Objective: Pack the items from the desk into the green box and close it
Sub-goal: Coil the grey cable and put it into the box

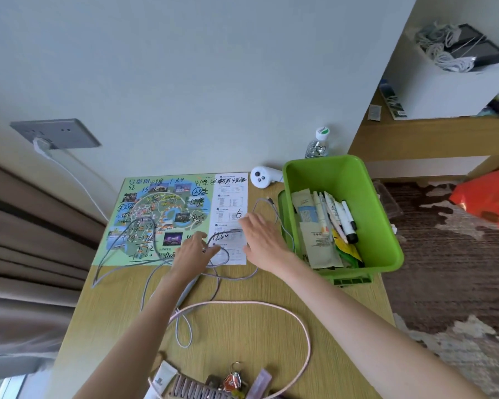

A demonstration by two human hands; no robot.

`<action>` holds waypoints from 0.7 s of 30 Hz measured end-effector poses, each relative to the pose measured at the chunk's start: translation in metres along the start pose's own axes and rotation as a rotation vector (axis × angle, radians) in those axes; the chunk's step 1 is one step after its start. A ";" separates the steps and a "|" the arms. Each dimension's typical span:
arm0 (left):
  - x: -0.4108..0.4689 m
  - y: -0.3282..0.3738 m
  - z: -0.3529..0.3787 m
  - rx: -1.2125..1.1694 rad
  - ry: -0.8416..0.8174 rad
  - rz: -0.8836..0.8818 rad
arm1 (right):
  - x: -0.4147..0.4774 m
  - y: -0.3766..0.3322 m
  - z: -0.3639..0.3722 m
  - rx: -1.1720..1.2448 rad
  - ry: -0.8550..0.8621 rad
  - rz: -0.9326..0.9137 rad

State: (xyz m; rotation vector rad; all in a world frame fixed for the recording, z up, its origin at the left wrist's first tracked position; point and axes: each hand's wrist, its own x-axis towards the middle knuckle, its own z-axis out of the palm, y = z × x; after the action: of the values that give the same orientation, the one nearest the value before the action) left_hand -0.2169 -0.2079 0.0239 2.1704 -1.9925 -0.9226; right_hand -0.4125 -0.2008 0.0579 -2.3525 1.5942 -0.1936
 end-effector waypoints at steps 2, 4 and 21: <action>0.003 -0.001 0.005 0.002 -0.047 -0.011 | 0.006 0.002 0.012 -0.003 -0.151 0.088; 0.004 -0.002 0.011 -0.007 -0.046 0.002 | 0.009 0.006 0.022 0.030 -0.299 0.140; -0.011 0.021 -0.046 -0.255 0.116 0.427 | 0.016 -0.010 0.009 0.829 -0.036 0.266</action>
State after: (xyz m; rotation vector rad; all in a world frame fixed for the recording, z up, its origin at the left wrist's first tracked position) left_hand -0.2142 -0.2173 0.0749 1.5459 -2.0344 -0.8996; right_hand -0.3950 -0.2111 0.0515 -1.4934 1.4099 -0.6110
